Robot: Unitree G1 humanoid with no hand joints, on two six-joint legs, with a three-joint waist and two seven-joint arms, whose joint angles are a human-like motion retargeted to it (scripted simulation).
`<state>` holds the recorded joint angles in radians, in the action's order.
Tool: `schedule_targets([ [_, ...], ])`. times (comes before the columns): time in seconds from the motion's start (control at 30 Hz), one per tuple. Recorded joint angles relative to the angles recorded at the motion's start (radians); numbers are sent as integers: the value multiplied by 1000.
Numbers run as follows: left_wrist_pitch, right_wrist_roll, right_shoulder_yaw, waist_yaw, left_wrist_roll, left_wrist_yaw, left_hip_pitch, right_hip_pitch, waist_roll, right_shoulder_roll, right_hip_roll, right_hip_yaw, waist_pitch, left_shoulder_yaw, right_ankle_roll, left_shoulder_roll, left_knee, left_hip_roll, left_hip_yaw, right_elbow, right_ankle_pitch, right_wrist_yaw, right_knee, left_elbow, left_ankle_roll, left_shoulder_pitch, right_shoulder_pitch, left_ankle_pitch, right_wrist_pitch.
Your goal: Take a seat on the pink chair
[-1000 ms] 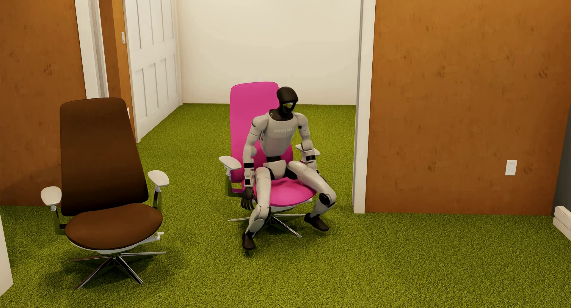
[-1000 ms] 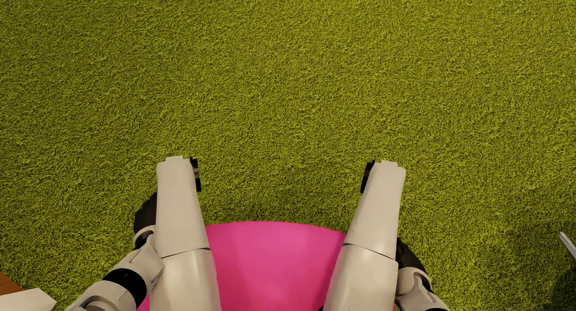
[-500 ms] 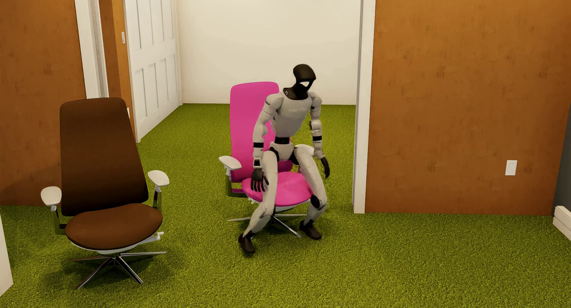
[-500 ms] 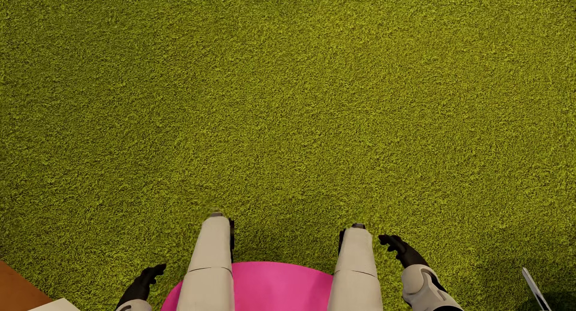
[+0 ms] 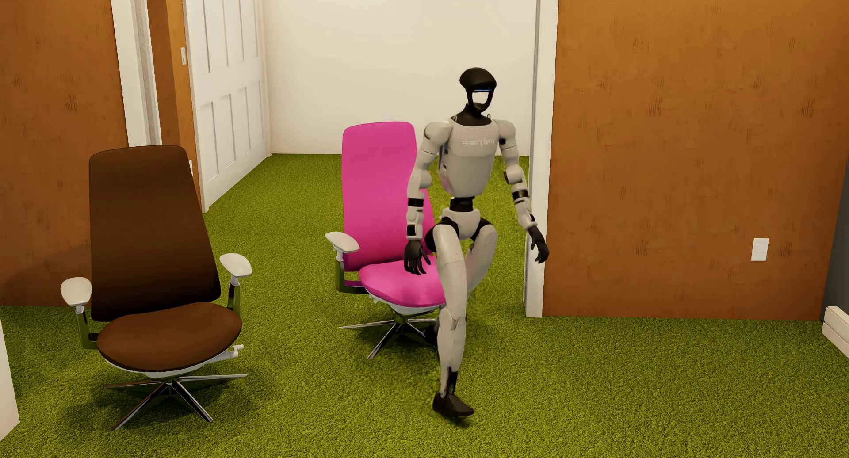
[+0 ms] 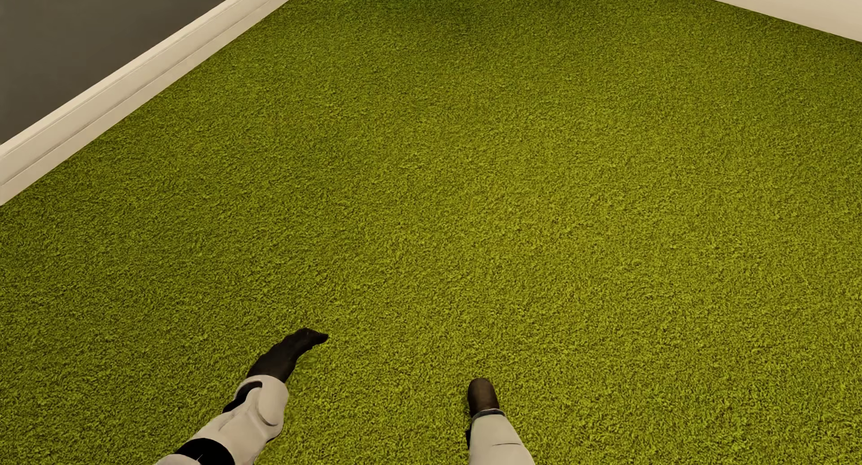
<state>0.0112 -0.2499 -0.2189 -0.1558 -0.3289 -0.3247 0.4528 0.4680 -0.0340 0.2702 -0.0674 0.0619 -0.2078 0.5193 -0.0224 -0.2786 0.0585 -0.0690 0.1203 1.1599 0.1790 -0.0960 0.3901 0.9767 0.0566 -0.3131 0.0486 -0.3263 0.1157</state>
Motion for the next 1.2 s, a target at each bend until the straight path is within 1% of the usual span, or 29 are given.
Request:
schedule_targets([
  [0.07, 8, 1, 17, -16, 6, -32, 58, -21, 2, -14, -4, -13, 21, 18, -6, 8, 16, -27, 18, 0, -22, -21, -20, -17, 61, -14, 46, 38, -15],
  [0.1, 17, -7, 31, -13, 8, -36, 54, -24, -6, -13, 3, -15, 26, 16, -3, 11, 85, -39, 13, 6, -45, -20, 36, -11, 62, -10, 59, 61, -11],
  [0.17, 28, -1, -20, 2, 34, -41, -25, -78, -34, 10, 38, 5, 28, -33, -17, 13, 392, -76, -31, 16, -16, -4, 99, 1, 119, 63, 64, 144, -3],
  [0.2, 15, 0, -18, 23, 50, -22, -86, -169, -32, 13, 78, 6, 13, -43, 50, 3, 589, -90, -70, 22, 6, 5, 71, 21, 165, 106, 50, 268, 15],
  [0.23, 11, 4, -13, 48, 62, -1, -202, -238, -36, 37, 97, -5, 8, -60, 116, 0, 794, -89, -80, 13, 36, 10, 51, 43, 192, 138, 25, 463, 20],
  [0.27, 27, 2, -16, 78, 67, 30, -280, -328, -28, 61, 97, 2, -5, -81, 129, 5, 954, -75, -85, 5, 55, 39, 4, 71, 181, 180, -1, 416, 8],
  [0.3, 41, -8, -35, 99, 74, 21, -382, -417, -16, 83, 94, -32, -23, -96, 149, 8, 1105, -73, -96, -5, 91, 41, -26, 108, 135, 225, -30, 295, 8],
  [0.37, 59, -4, -107, 152, 102, 29, -580, -587, 17, 123, 75, -64, -31, -168, 143, 19, 1204, -39, -128, -2, 157, 47, -112, 201, 149, 298, -100, 166, -20],
  [0.43, 55, 31, -165, 201, 108, 19, -739, -749, 36, 151, 54, -86, -31, -213, 118, 17, 1051, -15, -173, -21, 207, 15, -201, 235, 188, 389, -166, 145, -15],
  [0.47, 80, 26, -164, 220, 100, 88, -798, -828, 33, 173, 57, -104, -36, -262, 112, 19, 885, -12, -191, -49, 229, 52, -260, 217, 189, 409, -203, 145, -4],
  [0.5, 35, 29, -179, 231, 116, 34, -803, -911, 36, 180, 49, -119, -23, -267, 85, 16, 636, -1, -195, -61, 238, 26, -319, 216, 179, 461, -224, 199, 3],
  [0.53, 39, 31, -192, 234, 114, 70, -780, -952, 47, 179, 35, -134, -13, -305, 56, 10, 337, 14, -173, -81, 265, 24, -323, 222, 137, 480, -250, 238, 16],
  [0.57, 38, 14, -199, 238, 121, 49, -766, -973, 44, 184, 27, -160, 13, -328, 36, 11, 99, 6, -144, -97, 309, 20, -288, 227, 107, 509, -259, 298, 26],
  [0.6, 29, 20, -214, 236, 150, 41, -752, -1006, 50, 177, 22, -173, 37, -336, 8, 0, -41, -9, -127, -123, 331, 22, -271, 220, 127, 546, -253, 343, 28],
  [0.63, 23, 2, -199, 246, 133, 36, -765, -1039, 55, 176, 7, -173, 39, -367, -16, -1, 37, -16, -146, -137, 338, 37, -226, 221, 144, 561, -241, 311, 47],
  [0.67, 32, -25, -185, 259, 145, 60, -779, -1060, 59, 183, -7, -169, 36, -338, -32, -10, 130, 6, -161, -140, 330, 46, -159, 233, 152, 561, -228, 391, 29],
  [0.7, 54, 16, -149, 258, 138, 38, -778, -1071, 75, 159, -51, -159, 56, -343, -64, -9, 237, 29, -154, -156, 303, 18, -46, 257, 160, 573, -155, 451, 18],
  [0.73, 64, -14, -136, 256, 126, 58, -751, -1026, 69, 156, -63, -130, 59, -295, -102, 3, 304, 63, -220, -125, 193, 45, 134, 295, 120, 550, -116, 426, 2],
  [0.77, 68, -12, -136, 242, 98, 31, -670, -919, 61, 149, -91, -98, 49, -294, -137, 25, 302, 79, -211, -107, 18, 18, 380, 303, 51, 515, -70, 388, -6],
  [0.8, 90, -31, -141, 215, 54, 33, -596, -769, 58, 143, -96, -96, 46, -313, -132, 22, 289, 77, -149, -103, -194, 19, 617, 296, 30, 481, -36, 379, -43],
  [0.83, 58, -66, -142, 180, 45, 16, -525, -626, 67, 127, -100, -88, 31, -298, -94, 17, 263, 79, -139, -87, -84, 31, 825, 252, -18, 445, -29, 309, -50],
  [0.87, 54, -86, -136, 142, 37, 17, -468, -501, 42, 123, -90, -65, 19, -248, -92, 12, 254, 67, -131, -88, 18, 40, 943, 227, 12, 391, -12, 271, -48],
  [0.93, 58, -121, -94, 81, 31, 37, -304, -279, 14, 99, -86, -31, 0, -155, -142, 2, 170, 47, -109, -84, 87, 63, 980, 170, -21, 274, 32, 198, -53],
  [1.0, 11, -117, -60, 35, 4, 41, -152, -110, 13, 57, -88, 4, -7, -105, -180, -35, 80, 28, -60, -72, 115, 74, 756, 92, 10, 152, 64, 161, -30],
  [1.03, 6, -121, -40, 25, 0, 42, -88, -79, 12, 45, -90, 7, 2, -80, -165, -44, 60, 24, -48, -67, 80, 82, 526, 59, 17, 98, 84, 130, -24],
  [1.07, -8, -111, -26, 16, 10, 24, -31, -89, 16, 21, -74, -10, 11, -46, -133, -47, 59, -5, -58, -50, 32, 88, 251, 41, 60, 58, 105, 100, -9],
  [1.13, 0, -104, -2, 17, 5, -13, 96, -157, 33, 6, -32, -81, 18, -19, 34, -45, 14, 14, -20, -34, -1, 37, -207, -2, 85, -8, 126, 89, -18],
  [1.17, 7, -53, -1, 10, 41, -18, 85, -142, 35, 1, -37, -45, 56, 29, 34, -45, 53, -7, -39, -29, 17, 22, -189, -20, 61, -8, 151, 139, -26],
  [1.2, 18, -67, 2, 10, 26, -33, 70, -145, 9, 15, -9, -33, 56, 9, 25, -18, 203, -27, -50, -4, -79, 23, -128, -6, 66, -11, 136, 114, -25],
])
